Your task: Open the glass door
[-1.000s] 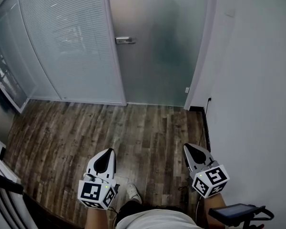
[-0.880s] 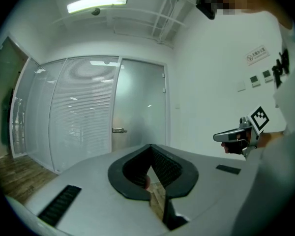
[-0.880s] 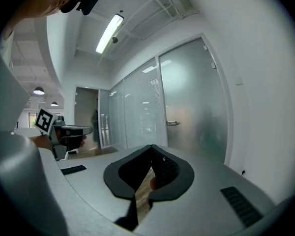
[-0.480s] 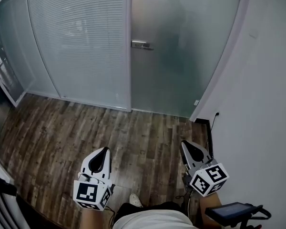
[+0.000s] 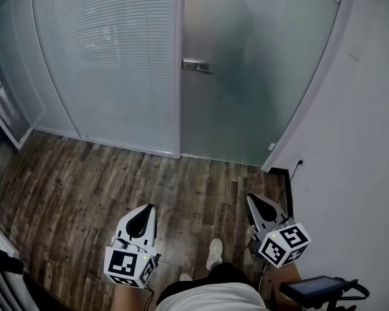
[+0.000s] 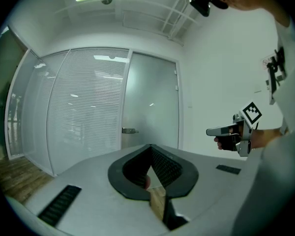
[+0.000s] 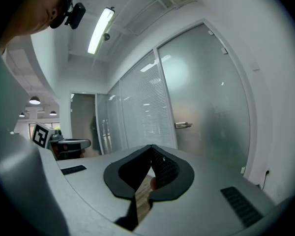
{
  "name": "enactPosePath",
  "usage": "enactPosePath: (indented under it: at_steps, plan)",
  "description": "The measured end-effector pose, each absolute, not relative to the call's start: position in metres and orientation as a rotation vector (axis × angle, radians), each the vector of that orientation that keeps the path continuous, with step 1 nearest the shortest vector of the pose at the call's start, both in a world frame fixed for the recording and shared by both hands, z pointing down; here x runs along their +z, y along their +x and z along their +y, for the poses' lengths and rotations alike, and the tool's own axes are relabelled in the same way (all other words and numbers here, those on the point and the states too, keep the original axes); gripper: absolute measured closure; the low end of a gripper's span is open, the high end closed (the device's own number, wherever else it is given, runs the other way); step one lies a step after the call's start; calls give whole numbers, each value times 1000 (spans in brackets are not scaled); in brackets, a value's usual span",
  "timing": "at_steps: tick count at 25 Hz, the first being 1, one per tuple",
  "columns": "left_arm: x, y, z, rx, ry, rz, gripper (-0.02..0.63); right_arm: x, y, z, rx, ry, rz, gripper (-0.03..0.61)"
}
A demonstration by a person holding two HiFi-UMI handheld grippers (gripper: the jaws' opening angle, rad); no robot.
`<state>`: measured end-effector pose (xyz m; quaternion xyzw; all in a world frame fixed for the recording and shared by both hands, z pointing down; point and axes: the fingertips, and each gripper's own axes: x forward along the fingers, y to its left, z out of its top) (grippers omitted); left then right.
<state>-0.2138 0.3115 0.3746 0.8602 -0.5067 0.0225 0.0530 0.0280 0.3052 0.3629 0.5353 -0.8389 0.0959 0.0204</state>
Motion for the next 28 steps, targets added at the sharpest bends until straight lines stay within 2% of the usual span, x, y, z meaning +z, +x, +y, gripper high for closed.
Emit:
enactPosePath:
  at_steps: [8, 19, 28]
  plan:
    - [366, -184, 222, 74, 2612, -1564, 614, 363, 60, 217, 285, 1662, -2638, 577]
    - [349, -83, 88, 52, 2578, -1552, 614, 352, 150, 75, 308, 1640, -2707, 577]
    - [350, -32, 26, 108, 2585, -1529, 614, 356, 189, 15, 328, 1615, -2734, 577]
